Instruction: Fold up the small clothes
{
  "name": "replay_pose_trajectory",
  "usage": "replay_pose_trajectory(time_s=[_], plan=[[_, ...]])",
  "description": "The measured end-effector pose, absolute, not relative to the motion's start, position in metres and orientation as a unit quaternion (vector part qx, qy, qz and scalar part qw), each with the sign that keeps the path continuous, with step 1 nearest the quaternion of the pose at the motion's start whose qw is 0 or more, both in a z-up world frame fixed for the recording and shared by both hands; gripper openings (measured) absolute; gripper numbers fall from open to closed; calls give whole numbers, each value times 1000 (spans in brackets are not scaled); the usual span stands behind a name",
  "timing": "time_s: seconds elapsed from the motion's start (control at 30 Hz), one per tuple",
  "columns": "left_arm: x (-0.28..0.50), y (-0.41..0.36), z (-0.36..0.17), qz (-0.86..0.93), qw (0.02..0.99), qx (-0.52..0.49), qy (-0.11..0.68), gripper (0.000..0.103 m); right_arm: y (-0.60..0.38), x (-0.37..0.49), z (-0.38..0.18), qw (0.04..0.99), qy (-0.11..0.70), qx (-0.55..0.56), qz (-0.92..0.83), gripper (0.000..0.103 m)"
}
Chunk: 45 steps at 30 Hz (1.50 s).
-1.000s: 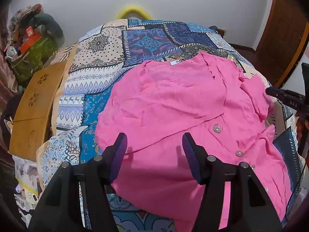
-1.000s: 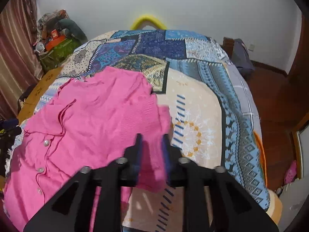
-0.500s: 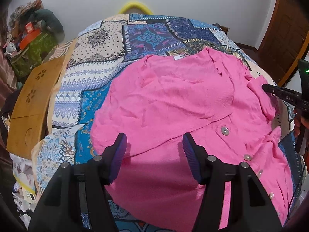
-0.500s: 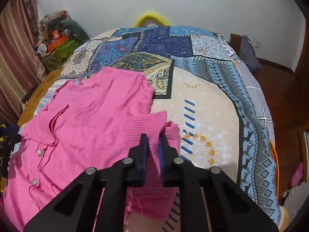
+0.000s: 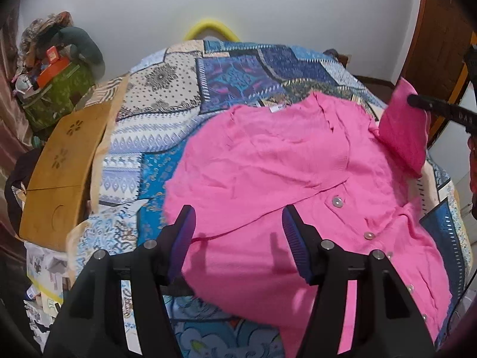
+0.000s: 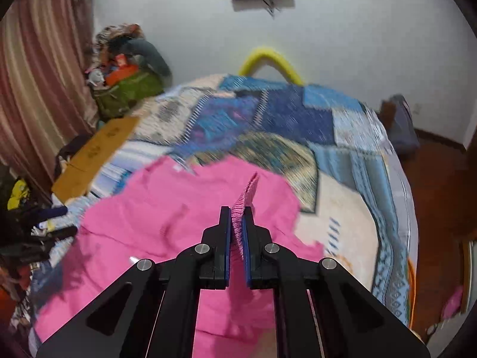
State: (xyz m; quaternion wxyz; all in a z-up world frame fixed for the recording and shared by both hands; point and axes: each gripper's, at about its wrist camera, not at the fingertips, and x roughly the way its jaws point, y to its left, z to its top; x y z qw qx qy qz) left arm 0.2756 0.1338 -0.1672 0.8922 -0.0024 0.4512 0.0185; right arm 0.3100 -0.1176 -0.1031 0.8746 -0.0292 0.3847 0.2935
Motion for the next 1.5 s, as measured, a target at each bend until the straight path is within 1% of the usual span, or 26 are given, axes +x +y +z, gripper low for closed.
replay_pose_trajectory(time_s=[0.17, 0.43, 0.53, 0.57, 0.6, 0.63, 0.67, 0.7, 0.83, 0.9, 0.97, 1.1, 1.23, 1.3, 1.37, 1.43, 1.5], plan=[[260, 151, -156, 23, 899, -11, 437, 63, -70, 305, -86, 871, 370, -45, 322, 6], [246, 169, -156, 35, 898, -17, 438, 63, 8, 299, -106, 839, 390, -57, 375, 6], [246, 171, -159, 39, 895, -19, 444, 63, 26, 295, -110, 822, 405, -78, 392, 10], [247, 170, -160, 39, 894, -22, 446, 63, 28, 293, -109, 819, 408, -83, 394, 13], [248, 169, -160, 39, 893, -24, 447, 63, 26, 292, -108, 820, 407, -86, 395, 20], [251, 168, -161, 36, 892, -28, 449, 63, 23, 290, -105, 820, 405, -86, 395, 25], [252, 166, -161, 35, 892, -30, 450, 63, 17, 289, -102, 822, 402, -83, 394, 34], [255, 163, -162, 34, 891, -32, 452, 63, 9, 289, -100, 826, 398, -79, 391, 38], [268, 150, -165, 21, 888, -38, 458, 63, -26, 296, -93, 843, 393, -73, 359, 39], [278, 142, -169, 16, 885, -39, 464, 64, -50, 301, -93, 851, 397, -65, 337, 42], [293, 135, -177, 14, 879, -40, 475, 64, -75, 306, -98, 860, 401, -64, 310, 43], [320, 123, -199, 12, 862, -46, 504, 64, -111, 311, -122, 858, 427, -72, 275, 43], [339, 119, -224, 21, 846, -49, 531, 64, -129, 311, -159, 838, 466, -78, 272, 43], [344, 119, -231, 27, 845, -44, 533, 67, -130, 309, -180, 823, 489, -79, 279, 43], [347, 122, -234, 37, 851, -25, 524, 80, -128, 305, -196, 810, 504, -85, 286, 43], [348, 129, -237, 66, 853, 4, 519, 82, -127, 301, -204, 807, 505, -89, 291, 43], [346, 140, -238, 81, 850, 3, 521, 82, -130, 295, -204, 811, 497, -86, 296, 47]])
